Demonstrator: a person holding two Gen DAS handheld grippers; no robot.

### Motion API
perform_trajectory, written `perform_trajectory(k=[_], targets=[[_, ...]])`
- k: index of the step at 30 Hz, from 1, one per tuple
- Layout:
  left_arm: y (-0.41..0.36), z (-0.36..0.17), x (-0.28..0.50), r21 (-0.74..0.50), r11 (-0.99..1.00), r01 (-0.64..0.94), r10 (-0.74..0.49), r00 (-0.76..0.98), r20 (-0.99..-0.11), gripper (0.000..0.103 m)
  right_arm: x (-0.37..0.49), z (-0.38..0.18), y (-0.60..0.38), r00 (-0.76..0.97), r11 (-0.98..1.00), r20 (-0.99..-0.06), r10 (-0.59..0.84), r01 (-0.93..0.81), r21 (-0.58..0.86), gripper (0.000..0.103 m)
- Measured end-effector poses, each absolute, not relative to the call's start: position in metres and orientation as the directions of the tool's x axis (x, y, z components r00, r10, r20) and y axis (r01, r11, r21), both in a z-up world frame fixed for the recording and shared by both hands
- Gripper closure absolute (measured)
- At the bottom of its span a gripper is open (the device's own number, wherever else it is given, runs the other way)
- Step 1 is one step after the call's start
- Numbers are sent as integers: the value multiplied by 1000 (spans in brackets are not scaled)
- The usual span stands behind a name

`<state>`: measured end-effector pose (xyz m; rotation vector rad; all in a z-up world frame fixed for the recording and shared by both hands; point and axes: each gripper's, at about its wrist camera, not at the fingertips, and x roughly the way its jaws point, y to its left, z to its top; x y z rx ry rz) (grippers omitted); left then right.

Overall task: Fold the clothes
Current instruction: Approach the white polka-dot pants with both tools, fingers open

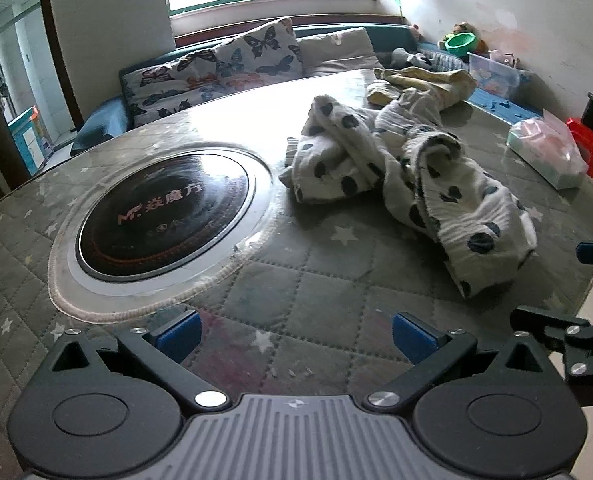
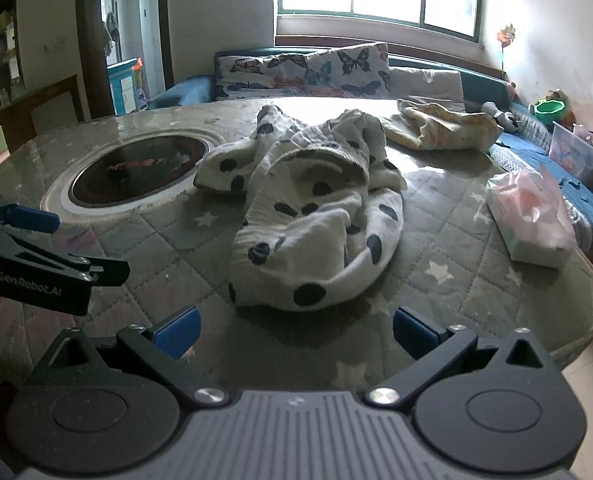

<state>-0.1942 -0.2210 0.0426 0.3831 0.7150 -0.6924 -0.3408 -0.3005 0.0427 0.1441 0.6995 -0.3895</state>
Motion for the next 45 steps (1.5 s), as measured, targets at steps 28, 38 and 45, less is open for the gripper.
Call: perform_trajectory(k=[28, 38, 45], targets=[[-235, 40, -212, 87, 664, 743, -455, 493, -742, 0, -357, 34, -303, 663, 899, -676, -321, 438, 3, 0], [-243, 39, -204, 86, 653, 752, -449, 477, -756, 0, -348, 36, -313, 661, 894, -679, -321, 449, 15, 0], [-248, 38, -194, 70, 651, 756, -447, 456, -770, 0, -339, 39, -320, 662, 893, -678, -319, 449, 19, 0]])
